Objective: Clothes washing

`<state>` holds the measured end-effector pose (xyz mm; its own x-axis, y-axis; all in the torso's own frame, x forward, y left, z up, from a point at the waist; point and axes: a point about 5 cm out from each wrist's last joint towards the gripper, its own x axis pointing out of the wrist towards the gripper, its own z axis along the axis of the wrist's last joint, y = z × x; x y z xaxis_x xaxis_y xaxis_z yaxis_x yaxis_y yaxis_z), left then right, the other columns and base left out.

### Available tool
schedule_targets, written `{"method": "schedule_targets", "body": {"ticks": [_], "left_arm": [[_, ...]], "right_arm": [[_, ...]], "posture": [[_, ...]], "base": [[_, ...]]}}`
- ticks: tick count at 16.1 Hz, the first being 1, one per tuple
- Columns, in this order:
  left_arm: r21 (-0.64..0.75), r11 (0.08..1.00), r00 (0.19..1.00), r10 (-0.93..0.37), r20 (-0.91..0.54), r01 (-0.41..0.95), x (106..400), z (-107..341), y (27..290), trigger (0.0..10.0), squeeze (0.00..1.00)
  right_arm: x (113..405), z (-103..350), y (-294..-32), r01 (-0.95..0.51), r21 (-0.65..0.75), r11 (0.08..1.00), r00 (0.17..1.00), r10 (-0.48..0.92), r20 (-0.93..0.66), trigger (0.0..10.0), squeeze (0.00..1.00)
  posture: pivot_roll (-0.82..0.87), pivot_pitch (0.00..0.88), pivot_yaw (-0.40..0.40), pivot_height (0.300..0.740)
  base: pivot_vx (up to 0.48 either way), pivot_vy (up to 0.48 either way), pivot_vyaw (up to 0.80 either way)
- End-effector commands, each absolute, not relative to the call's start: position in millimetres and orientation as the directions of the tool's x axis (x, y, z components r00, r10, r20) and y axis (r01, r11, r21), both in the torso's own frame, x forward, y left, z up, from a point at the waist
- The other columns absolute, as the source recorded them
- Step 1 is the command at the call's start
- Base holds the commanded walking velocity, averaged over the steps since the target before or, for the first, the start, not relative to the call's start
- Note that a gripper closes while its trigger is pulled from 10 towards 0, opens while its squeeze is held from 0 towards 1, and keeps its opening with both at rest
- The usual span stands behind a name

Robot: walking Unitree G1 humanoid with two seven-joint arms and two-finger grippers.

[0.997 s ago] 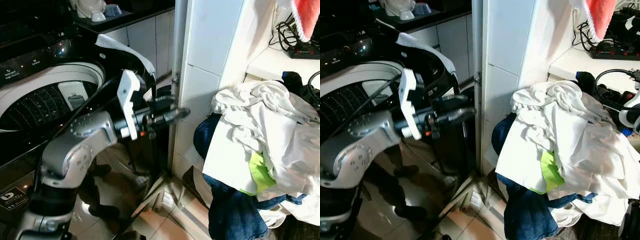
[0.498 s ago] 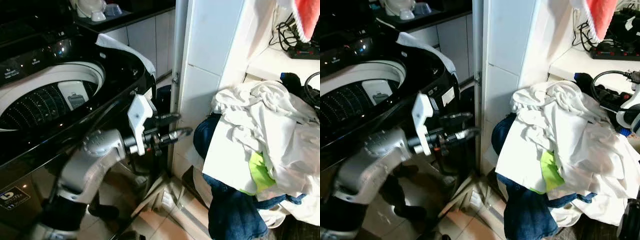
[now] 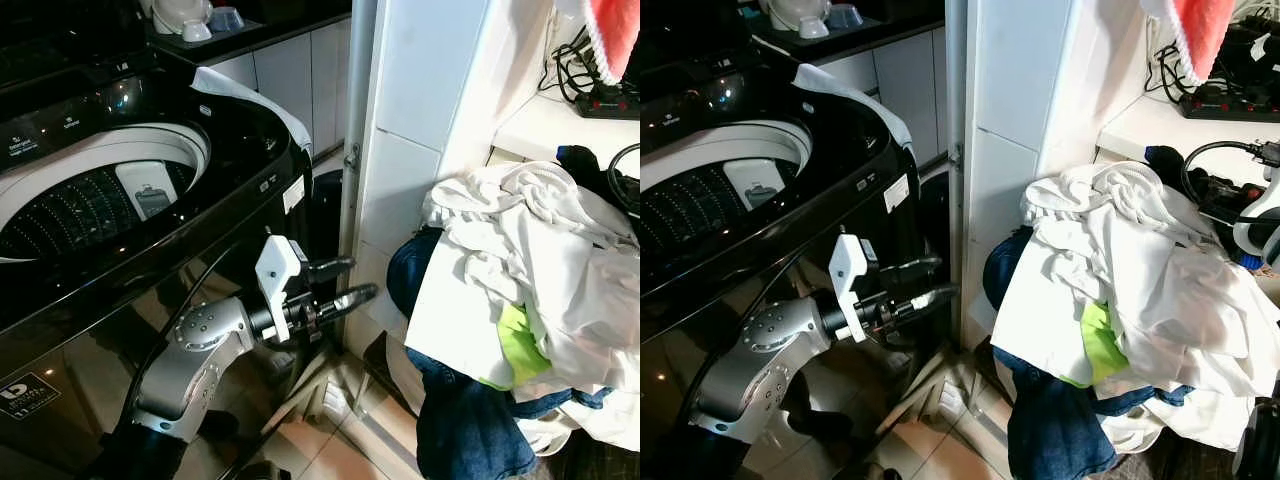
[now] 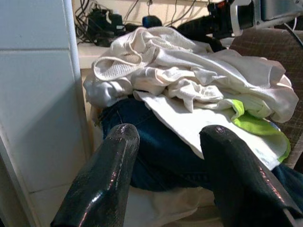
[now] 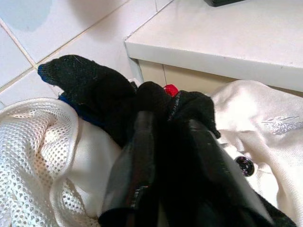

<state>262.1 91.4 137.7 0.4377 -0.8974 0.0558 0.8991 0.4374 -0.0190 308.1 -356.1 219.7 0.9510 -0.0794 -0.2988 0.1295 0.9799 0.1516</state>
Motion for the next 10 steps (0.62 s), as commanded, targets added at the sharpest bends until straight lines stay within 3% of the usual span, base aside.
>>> {"method": "schedule_targets", "body": {"ticks": [1, 10], "left_arm": [[-0.008, 0.450, 0.450, -0.891, 0.068, 0.893, 265, 140, 95, 10.0, 0.00], [-0.017, 0.469, 0.468, -0.878, 0.101, 0.883, 268, 140, 94, 10.0, 0.00]], "right_arm": [[308, 218, -354, 0.123, 0.152, 0.981, 0.952, -0.073, -0.298, 0.0, 0.00], [302, 236, -353, 0.103, 0.159, 0.982, 0.971, -0.065, -0.230, 0.0, 0.00]], "posture": [[0.04, 0.000, 0.020, 0.740], [0.02, 0.000, 0.018, 0.740]], "base": [[0.000, 0.000, 0.00], [0.000, 0.000, 0.00]]}}
